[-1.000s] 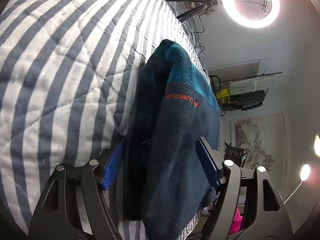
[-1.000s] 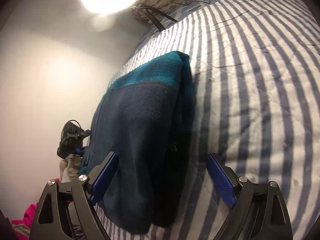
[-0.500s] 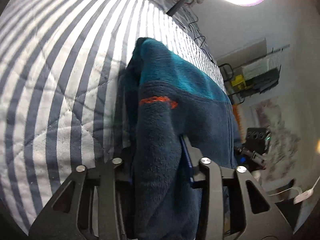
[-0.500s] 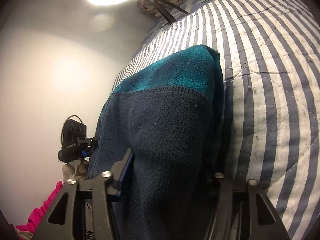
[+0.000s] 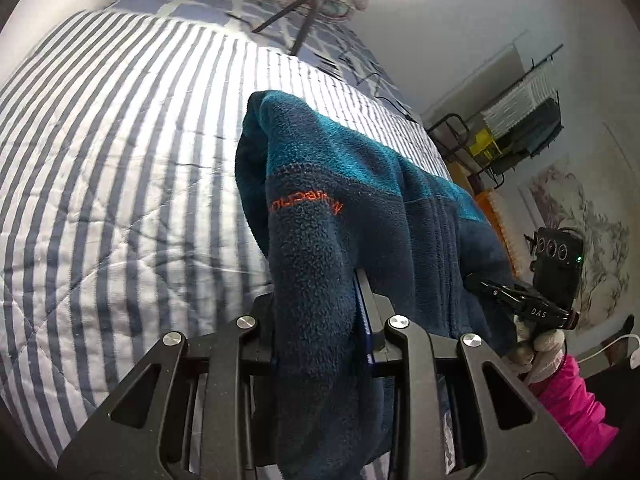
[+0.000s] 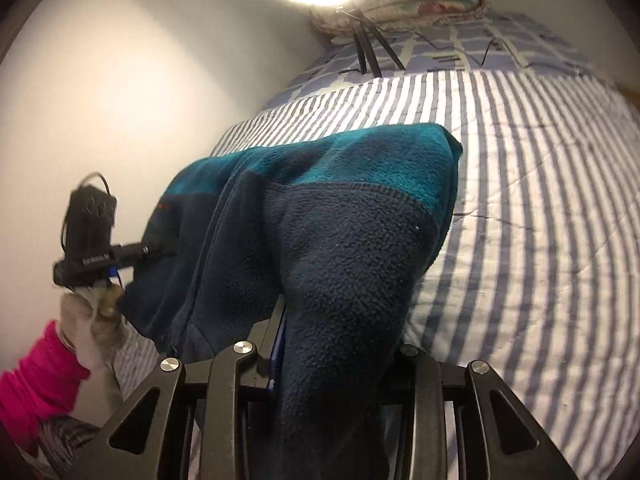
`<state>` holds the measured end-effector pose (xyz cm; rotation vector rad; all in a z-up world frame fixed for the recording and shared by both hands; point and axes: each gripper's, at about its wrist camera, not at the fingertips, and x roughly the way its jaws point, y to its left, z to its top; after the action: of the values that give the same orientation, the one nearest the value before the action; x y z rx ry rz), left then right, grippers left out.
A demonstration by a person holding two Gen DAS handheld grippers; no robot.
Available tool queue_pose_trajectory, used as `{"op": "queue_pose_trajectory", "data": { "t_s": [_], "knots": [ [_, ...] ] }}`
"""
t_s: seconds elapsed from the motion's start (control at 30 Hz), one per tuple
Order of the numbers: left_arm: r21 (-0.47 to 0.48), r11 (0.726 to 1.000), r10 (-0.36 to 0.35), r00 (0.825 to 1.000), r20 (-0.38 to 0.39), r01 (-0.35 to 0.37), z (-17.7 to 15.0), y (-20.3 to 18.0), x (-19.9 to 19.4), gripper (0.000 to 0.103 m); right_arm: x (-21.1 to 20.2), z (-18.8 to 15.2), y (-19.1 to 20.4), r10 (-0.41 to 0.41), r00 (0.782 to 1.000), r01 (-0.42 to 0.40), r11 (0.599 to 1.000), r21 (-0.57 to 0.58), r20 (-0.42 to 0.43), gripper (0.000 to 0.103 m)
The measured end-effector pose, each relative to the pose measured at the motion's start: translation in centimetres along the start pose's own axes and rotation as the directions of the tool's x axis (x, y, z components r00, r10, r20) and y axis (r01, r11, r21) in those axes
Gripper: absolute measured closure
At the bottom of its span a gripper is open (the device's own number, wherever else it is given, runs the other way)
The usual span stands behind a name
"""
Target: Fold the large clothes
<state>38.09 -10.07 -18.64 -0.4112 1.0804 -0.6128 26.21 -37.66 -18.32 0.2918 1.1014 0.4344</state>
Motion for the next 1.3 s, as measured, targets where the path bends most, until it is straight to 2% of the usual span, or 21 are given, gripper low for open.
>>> {"op": "queue_pose_trajectory", "data": {
  "t_s": [0.23,0.43,0.63,0.77,0.9,1.0,1.17,1.3],
  "knots": [
    [0.083,0.996,-0.019,1.000,-0.020,0.021,1.2,-5.6,2.4,0.076,-3.9,0.2,-1.7,-0.099,0.995,0.100,0.995,-0.027,0.019,0.071],
    [0.137,0.988,-0.068,0.997,-0.024,0.070,4.4,-11.3,6.9,0.076,-7.7,2.0,-5.3,-0.203,0.978,0.204,0.979,-0.025,0.057,0.072],
    [0.176,0.979,-0.104,0.994,0.017,0.100,9.2,-15.9,11.8,0.077,-10.8,6.0,-10.0,-0.312,0.943,0.316,0.949,-0.018,0.113,0.072],
    [0.208,0.972,-0.120,0.992,0.028,0.112,13.2,-18.7,16.5,0.077,-11.5,9.7,-13.7,-0.389,0.911,0.395,0.919,-0.016,0.139,0.072],
    [0.219,0.967,-0.144,0.989,0.045,0.130,17.2,-21.3,21.3,0.077,-11.9,13.9,-17.6,-0.468,0.869,0.476,0.879,-0.013,0.162,0.072],
    [0.215,0.965,-0.166,0.984,0.062,0.149,19.5,-23.0,24.6,0.077,-12.4,16.5,-20.7,-0.499,0.847,0.504,0.863,0.023,0.182,0.072],
    [0.197,0.968,-0.168,0.985,0.049,0.155,22.1,-24.1,29.7,0.077,-11.8,19.7,-25.6,-0.534,0.827,0.536,0.843,0.039,0.177,0.073],
    [0.202,0.970,-0.147,0.988,0.042,0.136,23.0,-23.8,33.2,0.077,-9.9,21.8,-29.5,-0.540,0.826,0.541,0.840,0.042,0.161,0.073]
  ]
}}
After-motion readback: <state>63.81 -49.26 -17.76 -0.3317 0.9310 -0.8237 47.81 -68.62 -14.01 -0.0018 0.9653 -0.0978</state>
